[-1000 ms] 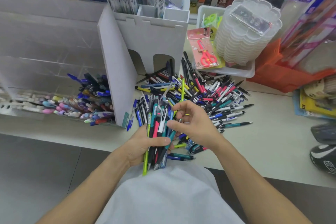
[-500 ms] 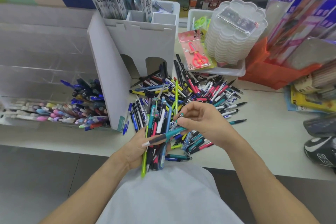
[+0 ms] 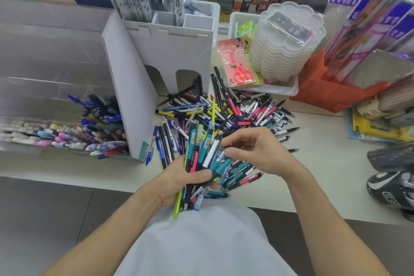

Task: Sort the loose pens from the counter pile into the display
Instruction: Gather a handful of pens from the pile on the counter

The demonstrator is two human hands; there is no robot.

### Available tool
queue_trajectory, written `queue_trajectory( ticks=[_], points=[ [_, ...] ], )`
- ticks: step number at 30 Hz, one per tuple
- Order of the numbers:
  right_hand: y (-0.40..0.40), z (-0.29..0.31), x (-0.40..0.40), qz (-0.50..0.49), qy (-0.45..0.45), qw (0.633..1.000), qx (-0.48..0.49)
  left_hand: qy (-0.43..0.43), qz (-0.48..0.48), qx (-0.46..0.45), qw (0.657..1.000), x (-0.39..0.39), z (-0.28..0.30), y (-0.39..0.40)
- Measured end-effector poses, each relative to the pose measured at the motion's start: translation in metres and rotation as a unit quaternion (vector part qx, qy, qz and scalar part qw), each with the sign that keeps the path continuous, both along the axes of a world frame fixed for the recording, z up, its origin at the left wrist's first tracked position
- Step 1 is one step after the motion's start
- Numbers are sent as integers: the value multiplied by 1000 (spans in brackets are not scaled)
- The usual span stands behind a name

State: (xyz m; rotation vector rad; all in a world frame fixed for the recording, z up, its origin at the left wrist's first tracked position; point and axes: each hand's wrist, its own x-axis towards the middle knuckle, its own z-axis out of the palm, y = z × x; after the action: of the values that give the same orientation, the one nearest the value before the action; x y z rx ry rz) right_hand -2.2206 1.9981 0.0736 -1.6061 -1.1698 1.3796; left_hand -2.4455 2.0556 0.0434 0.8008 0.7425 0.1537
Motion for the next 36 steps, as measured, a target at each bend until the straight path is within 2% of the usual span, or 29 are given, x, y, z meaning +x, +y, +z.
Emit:
queue_trajectory(
  ticks=[5,8,9,11,13,16,18,19,21,23,30,33,36],
  points=[
    [-9,-7,-24,-144,122,982,-19,41,26,20,999,12,2,-3],
    [-18,-17,-49,-221,305,925,-53,54,64,19,996,15,1,-7],
    [-20,-21,-55,-239,337,909,-61,58,73,21,995,16,0,-8],
    [-21,-23,-60,-247,310,915,-69,63,78,29,995,20,-1,-9],
    [-20,-24,-58,-249,237,937,-66,74,79,45,993,24,1,-9],
    [-11,-16,-41,-283,110,953,17,110,81,81,987,31,6,-7],
    [-3,-6,-28,-292,112,948,55,127,66,104,984,34,9,-8],
    [1,-2,-23,-271,88,957,51,129,51,115,984,36,10,-9],
    [8,3,-15,-176,-44,983,17,136,22,138,981,39,11,-11],
    [14,2,-11,-128,-127,984,-9,148,9,152,977,42,13,-11],
    [21,6,-9,-177,-119,977,-18,128,-22,174,976,42,17,-1],
    [28,17,-13,-226,-46,973,-14,114,-41,175,977,36,18,7],
    [41,31,-12,-325,73,943,16,98,-73,186,975,22,18,19]
  ],
)
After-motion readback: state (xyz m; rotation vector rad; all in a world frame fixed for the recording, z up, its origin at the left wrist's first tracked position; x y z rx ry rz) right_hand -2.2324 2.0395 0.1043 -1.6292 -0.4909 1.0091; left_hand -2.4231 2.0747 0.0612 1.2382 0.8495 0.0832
